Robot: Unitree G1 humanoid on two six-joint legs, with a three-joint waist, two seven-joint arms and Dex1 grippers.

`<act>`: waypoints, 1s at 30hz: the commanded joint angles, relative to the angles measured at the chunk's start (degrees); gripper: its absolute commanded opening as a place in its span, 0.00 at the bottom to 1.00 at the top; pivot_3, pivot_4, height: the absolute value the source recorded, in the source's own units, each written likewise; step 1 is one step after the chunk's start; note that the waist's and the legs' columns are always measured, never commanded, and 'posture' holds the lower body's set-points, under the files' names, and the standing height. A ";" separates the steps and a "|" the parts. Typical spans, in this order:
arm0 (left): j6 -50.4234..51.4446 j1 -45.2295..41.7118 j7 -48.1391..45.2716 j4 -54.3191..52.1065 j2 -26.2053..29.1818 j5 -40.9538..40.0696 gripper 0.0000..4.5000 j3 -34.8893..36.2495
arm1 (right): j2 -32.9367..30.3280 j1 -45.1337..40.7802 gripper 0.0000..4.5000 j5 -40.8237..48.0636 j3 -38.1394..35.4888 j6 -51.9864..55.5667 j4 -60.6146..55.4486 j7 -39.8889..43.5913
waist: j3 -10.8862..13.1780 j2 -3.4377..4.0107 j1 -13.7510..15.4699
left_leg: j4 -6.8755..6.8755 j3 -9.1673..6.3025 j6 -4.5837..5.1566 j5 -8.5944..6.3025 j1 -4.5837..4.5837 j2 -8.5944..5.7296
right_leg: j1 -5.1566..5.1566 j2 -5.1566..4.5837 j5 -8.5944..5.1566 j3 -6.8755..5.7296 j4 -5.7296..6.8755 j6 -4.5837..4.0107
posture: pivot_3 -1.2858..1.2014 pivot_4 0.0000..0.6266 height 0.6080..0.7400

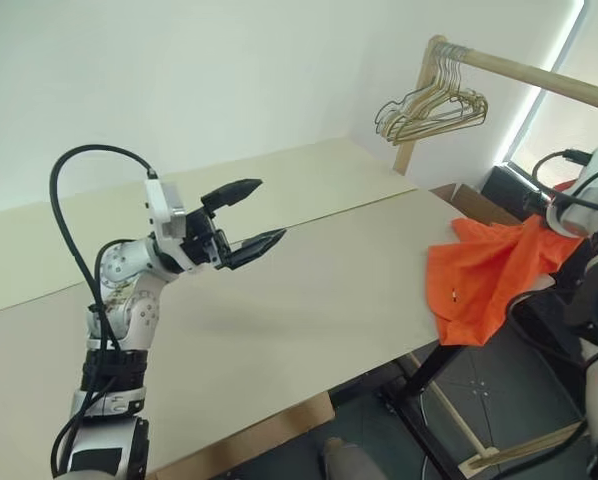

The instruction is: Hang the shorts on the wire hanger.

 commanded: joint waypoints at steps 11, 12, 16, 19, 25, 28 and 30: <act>-1.30 -0.79 0.89 -0.71 -0.14 0.11 1.00 0.68 | 1.71 1.48 0.99 -11.31 11.30 -9.71 -7.98 -16.48 | -0.01 0.01 0.48 | 0.01 0.01 0.00 0.00 -0.01 -0.02 | -0.12 -0.03 0.02 0.03 0.01 -0.01 | 0.45 0.00 1.00; -1.34 -0.81 0.90 -0.66 -0.15 0.13 1.00 0.65 | 1.86 1.75 0.99 -12.18 11.86 -9.91 -9.09 -18.72 | -0.01 0.01 0.46 | 0.02 0.02 0.00 0.00 -0.02 -0.02 | -0.15 -0.03 0.03 0.04 0.01 -0.01 | 0.45 0.00 1.00; -1.42 -0.97 0.81 -0.40 -0.10 0.17 1.00 0.64 | 2.36 3.48 0.99 -15.56 14.31 -13.20 -13.38 -24.41 | -0.01 0.01 0.49 | 0.02 0.02 0.00 0.00 -0.03 -0.03 | -0.15 -0.05 0.03 0.05 0.01 0.00 | 0.45 0.00 1.00; -1.44 -1.17 0.79 -0.18 -0.08 0.14 1.00 0.69 | 2.82 5.17 0.99 -18.32 16.71 -17.46 -16.80 -25.76 | -0.01 0.01 0.38 | 0.03 0.03 0.00 0.00 -0.02 -0.03 | -0.14 -0.05 0.04 0.06 0.01 0.01 | 0.45 0.00 1.00; -1.34 -0.82 0.75 -0.66 0.68 -0.60 1.00 1.83 | 5.13 9.03 0.99 -21.82 22.65 -25.54 -26.87 -18.18 | -0.02 0.02 0.15 | 0.05 0.05 0.00 0.01 0.01 -0.02 | -0.08 -0.02 0.06 0.11 0.08 0.03 | 0.46 0.00 1.00; -1.26 0.12 1.28 -1.22 1.49 -0.76 1.00 3.13 | 7.09 11.14 0.99 -21.99 25.58 -27.76 -31.12 -10.81 | -0.02 0.03 0.17 | 0.06 0.04 0.00 0.01 0.02 -0.01 | -0.08 -0.01 0.07 0.11 0.10 0.03 | 0.46 0.00 1.00; -0.50 1.38 1.84 -1.91 2.75 -0.78 1.00 4.31 | 8.89 13.33 0.99 -22.43 28.10 -28.99 -34.82 -5.71 | -0.03 0.03 0.18 | 0.07 0.02 0.00 0.01 0.04 0.01 | -0.05 0.00 0.08 0.09 0.09 0.02 | 0.47 0.00 1.00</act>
